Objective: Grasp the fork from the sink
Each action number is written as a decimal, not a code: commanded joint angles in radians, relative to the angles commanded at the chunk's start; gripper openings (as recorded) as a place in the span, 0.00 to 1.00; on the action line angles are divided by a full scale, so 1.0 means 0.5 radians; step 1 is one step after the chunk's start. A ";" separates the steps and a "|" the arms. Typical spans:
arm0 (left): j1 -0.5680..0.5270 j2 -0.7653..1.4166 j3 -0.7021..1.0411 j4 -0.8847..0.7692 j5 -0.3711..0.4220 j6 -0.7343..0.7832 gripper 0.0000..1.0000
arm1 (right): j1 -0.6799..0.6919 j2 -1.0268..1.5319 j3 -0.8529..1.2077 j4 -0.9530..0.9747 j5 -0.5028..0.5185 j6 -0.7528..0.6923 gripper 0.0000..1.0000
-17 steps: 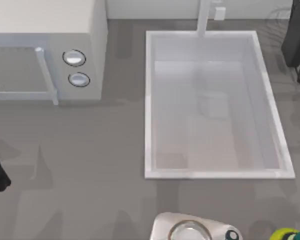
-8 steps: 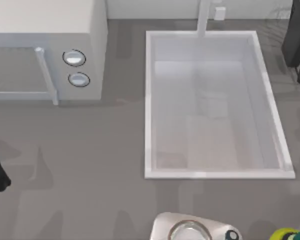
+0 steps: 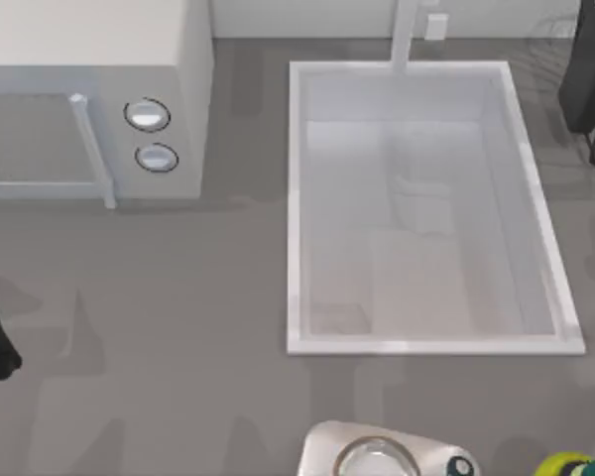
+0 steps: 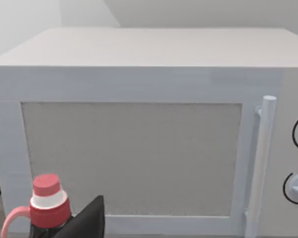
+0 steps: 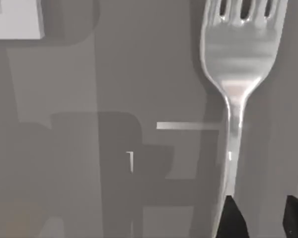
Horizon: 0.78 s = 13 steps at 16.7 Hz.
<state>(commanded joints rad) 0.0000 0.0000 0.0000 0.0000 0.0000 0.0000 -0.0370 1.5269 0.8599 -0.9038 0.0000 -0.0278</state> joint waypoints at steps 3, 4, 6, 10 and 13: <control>0.000 0.000 0.000 0.000 0.000 0.000 1.00 | 0.000 0.000 0.000 0.000 0.000 0.000 0.68; 0.000 0.000 0.000 0.000 0.000 0.000 1.00 | 0.000 0.000 0.000 0.000 0.000 0.000 0.75; 0.000 0.000 0.000 0.000 0.000 0.000 1.00 | 0.000 0.000 0.000 0.000 0.000 0.000 0.90; 0.000 0.000 0.000 0.000 0.000 0.000 1.00 | 0.000 0.000 0.000 0.000 0.000 0.000 1.00; 0.000 0.000 0.000 0.000 0.000 0.000 1.00 | 0.000 0.000 0.000 0.000 0.000 0.000 1.00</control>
